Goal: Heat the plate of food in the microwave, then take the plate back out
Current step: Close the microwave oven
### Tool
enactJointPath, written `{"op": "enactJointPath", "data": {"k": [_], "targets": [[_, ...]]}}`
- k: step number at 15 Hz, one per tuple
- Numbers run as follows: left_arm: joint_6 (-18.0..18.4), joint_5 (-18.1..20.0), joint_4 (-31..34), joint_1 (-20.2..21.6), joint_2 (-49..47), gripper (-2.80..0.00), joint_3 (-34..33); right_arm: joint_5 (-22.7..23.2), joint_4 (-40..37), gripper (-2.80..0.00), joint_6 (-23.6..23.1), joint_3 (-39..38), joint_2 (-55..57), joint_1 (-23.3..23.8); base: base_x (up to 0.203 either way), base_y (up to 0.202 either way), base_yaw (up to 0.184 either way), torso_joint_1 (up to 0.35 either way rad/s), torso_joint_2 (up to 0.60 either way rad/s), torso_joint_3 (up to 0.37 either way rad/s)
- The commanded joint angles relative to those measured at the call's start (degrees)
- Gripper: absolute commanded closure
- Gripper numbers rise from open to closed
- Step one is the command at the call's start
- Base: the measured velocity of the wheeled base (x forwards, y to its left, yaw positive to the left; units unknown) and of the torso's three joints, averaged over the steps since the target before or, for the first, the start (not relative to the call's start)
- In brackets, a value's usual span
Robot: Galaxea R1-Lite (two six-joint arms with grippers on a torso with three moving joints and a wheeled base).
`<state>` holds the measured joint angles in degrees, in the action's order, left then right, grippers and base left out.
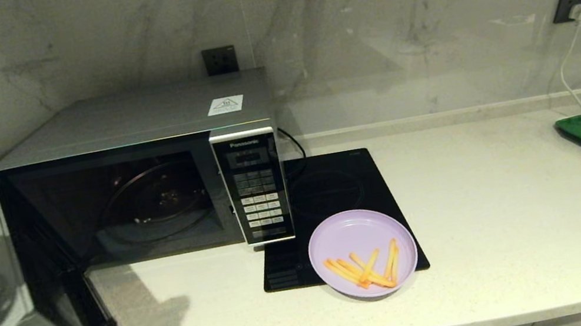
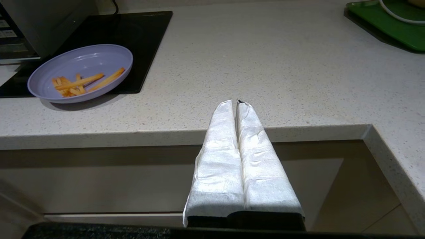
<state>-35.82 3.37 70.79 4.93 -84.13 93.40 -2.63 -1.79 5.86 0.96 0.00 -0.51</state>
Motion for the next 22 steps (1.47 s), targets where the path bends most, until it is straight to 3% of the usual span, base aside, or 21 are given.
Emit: {"op": "enactJointPath", "data": {"k": [1, 3, 4, 7, 10, 16, 22], "targets": [[-4.82, -3.35, -2.17, -9.91, -1.23, 0.00, 0.48, 0.00, -0.05, 0.00, 0.08, 0.00, 0.00, -0.02, 0.000, 0.000, 0.000, 0.000, 0.00, 0.000], [-9.82, -7.18, -4.80, -15.89, -3.55, 0.00, 2.52, 0.00, -0.05, 0.00, 0.02, 0.00, 0.00, -0.02, 0.000, 0.000, 0.000, 0.000, 0.00, 0.000], [-10.48, -7.87, -6.05, -18.23, -3.95, 0.00, 3.25, 0.00, -0.05, 0.00, 0.02, 0.00, 0.00, -0.02, 0.000, 0.000, 0.000, 0.000, 0.00, 0.000], [-10.57, -10.09, -11.80, -25.67, -6.01, 0.00, 3.68, 0.00, -0.05, 0.00, 0.02, 0.00, 0.00, -0.02, 0.000, 0.000, 0.000, 0.000, 0.00, 0.000], [-10.60, -17.05, -14.31, -31.90, -10.28, 0.00, 3.71, 0.00, -0.05, 0.00, 0.02, 0.00, 0.00, -0.02, 0.000, 0.000, 0.000, 0.000, 0.00, 0.000], [-8.92, -20.70, -25.02, -34.03, -15.47, 0.00, 4.51, 0.00, -0.05, 0.00, 0.02, 0.00, 0.00, -0.02, 0.000, 0.000, 0.000, 0.000, 0.00, 0.000], [-0.09, -23.54, -39.75, -33.94, -19.58, 0.00, 4.46, 0.00, -0.04, 0.00, 0.02, 0.00, 0.00, -0.02, 0.000, 0.000, 0.000, 0.000, 0.00, 0.000]]}}
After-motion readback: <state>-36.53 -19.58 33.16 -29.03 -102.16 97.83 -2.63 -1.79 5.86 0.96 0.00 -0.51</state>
